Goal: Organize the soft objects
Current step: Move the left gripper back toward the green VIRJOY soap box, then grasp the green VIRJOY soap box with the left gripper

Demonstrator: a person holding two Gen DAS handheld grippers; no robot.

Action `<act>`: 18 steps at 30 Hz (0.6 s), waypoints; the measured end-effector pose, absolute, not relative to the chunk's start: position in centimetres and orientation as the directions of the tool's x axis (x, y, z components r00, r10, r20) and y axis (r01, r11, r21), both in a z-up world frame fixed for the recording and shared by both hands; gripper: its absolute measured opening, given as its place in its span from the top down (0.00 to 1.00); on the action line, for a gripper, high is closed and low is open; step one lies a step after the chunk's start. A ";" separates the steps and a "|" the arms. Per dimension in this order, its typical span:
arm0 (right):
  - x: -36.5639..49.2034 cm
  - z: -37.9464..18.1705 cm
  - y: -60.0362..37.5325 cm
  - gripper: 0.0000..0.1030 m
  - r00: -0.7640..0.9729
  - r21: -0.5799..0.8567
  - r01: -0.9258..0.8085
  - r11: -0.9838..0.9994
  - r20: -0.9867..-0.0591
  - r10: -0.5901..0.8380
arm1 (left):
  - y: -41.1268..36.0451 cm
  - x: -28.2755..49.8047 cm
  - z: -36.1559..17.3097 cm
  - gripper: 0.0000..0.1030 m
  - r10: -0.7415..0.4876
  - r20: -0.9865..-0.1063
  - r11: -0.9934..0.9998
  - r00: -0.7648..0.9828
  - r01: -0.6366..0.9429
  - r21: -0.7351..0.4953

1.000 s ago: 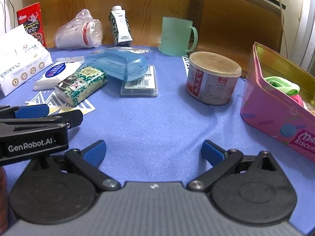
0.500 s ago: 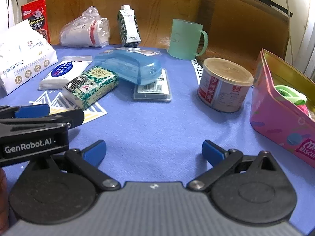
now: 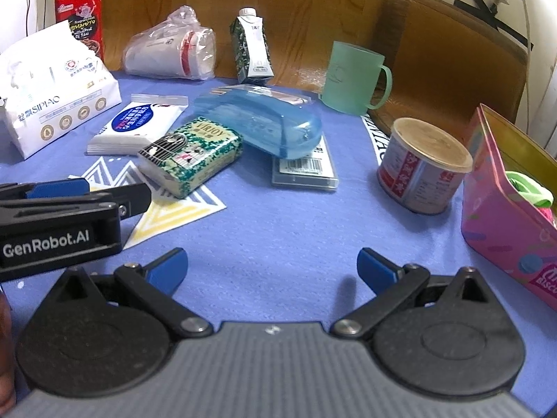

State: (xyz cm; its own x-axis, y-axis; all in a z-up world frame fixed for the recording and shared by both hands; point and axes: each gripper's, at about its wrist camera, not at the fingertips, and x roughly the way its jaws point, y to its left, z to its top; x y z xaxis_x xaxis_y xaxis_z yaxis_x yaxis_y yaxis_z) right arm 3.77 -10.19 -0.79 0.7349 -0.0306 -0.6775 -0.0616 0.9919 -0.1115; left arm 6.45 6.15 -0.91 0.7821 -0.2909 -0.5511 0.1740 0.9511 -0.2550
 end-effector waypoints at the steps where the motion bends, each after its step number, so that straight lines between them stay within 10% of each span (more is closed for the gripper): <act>1: 3.8 -0.8 -10.2 0.00 0.735 -0.111 -0.062 0.992 -0.677 -0.030 | 6.2 6.4 -0.9 0.31 -0.291 -0.550 0.951 0.783 0.173 -0.257; 9: 2.4 0.0 -10.2 0.00 0.778 -0.040 -0.159 0.987 -0.620 0.100 | 8.2 6.4 0.1 0.31 -0.257 -0.504 0.954 0.824 0.133 -0.269; 18: 4.1 2.0 -7.8 0.22 0.804 -0.061 -0.366 0.929 -0.523 0.282 | 10.5 9.1 2.5 0.30 -0.286 -0.482 0.935 0.828 0.132 -0.328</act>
State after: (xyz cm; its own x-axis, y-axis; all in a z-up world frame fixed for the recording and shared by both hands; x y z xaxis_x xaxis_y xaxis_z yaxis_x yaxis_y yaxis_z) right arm 4.10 -7.84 2.00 0.8039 0.2824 -0.5234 -0.3656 0.9288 -0.0605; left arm 9.08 10.46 2.48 0.8282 -0.2856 -0.4822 0.1315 0.9354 -0.3281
